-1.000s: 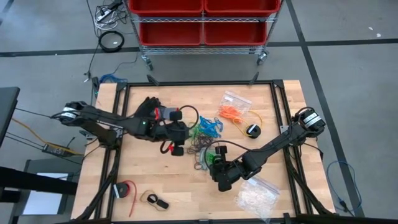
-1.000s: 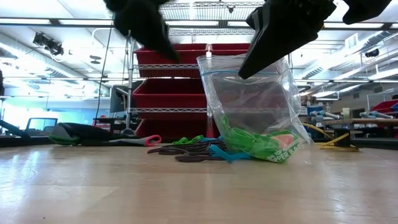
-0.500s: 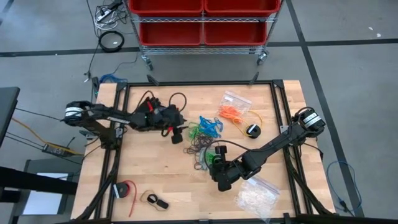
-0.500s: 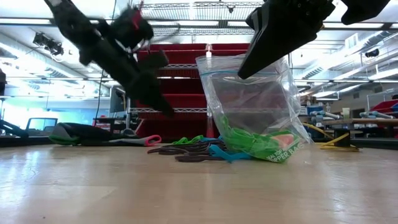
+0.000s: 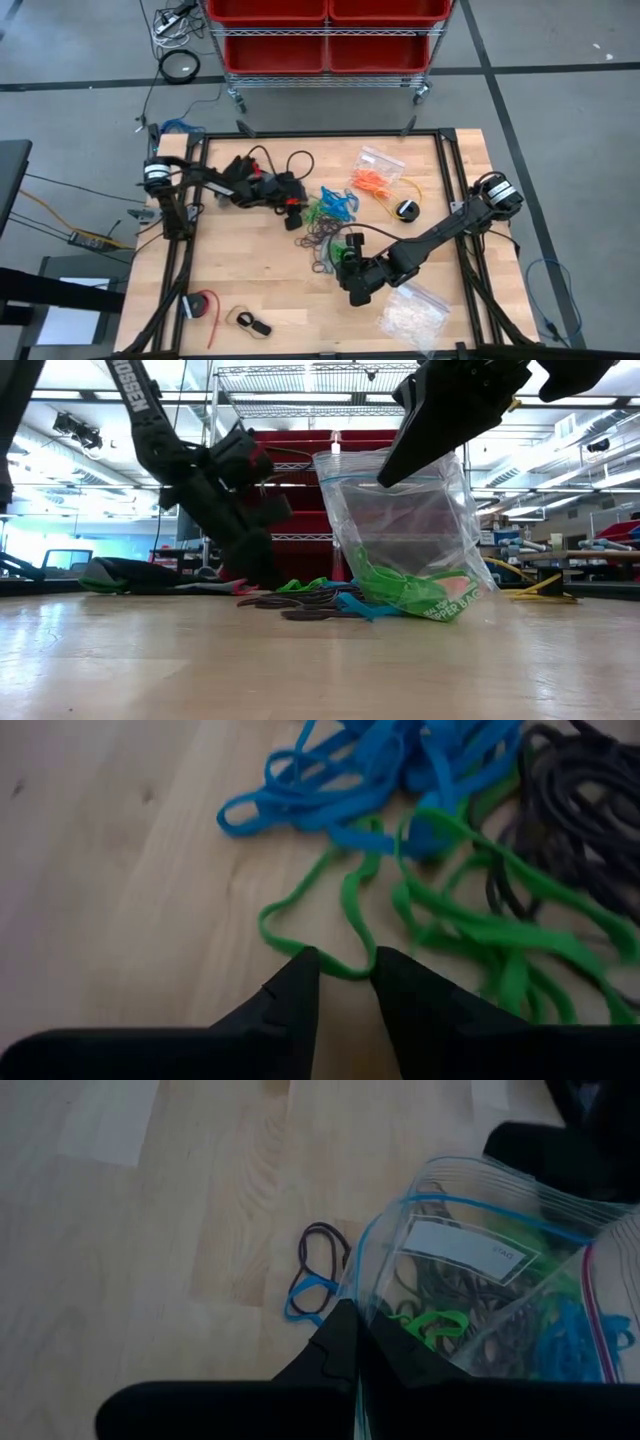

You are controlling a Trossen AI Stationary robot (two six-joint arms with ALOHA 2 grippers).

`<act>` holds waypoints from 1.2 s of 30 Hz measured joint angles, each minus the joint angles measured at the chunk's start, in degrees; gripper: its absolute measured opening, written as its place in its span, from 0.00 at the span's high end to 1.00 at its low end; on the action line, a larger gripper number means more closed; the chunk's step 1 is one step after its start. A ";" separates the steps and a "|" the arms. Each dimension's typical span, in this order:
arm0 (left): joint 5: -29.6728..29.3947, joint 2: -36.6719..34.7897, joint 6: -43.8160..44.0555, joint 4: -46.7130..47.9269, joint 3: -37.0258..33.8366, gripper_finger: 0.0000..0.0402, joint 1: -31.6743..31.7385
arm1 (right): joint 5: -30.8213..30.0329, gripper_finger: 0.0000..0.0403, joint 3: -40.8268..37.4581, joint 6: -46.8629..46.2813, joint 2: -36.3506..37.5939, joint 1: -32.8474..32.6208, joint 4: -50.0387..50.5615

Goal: Sort rubber bands
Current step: Put the green rubber band into the transparent zip bag

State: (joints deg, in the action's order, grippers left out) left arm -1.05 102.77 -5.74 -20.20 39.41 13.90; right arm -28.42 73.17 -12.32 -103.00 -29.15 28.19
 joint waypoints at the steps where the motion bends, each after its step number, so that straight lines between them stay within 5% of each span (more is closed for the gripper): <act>1: -0.18 0.67 -0.05 -0.27 0.62 0.72 0.01 | 0.00 1.00 0.00 0.00 0.00 0.00 0.07; 10: 1.48 0.73 -2.88 6.46 3.68 0.98 0.71 | 0.00 1.00 0.00 -0.04 0.00 0.00 -0.10; 23: -1.15 -19.78 -4.35 24.41 3.23 1.00 0.11 | 0.02 1.00 0.00 -0.04 0.00 0.02 -0.10; 36: 2.15 -33.84 -0.06 23.45 5.57 1.00 -12.54 | 0.85 1.00 0.00 -0.02 0.00 0.09 -0.10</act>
State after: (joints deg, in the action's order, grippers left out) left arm 1.10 68.92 -5.80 3.25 44.98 1.36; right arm -27.57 73.17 -12.34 -103.00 -29.06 28.10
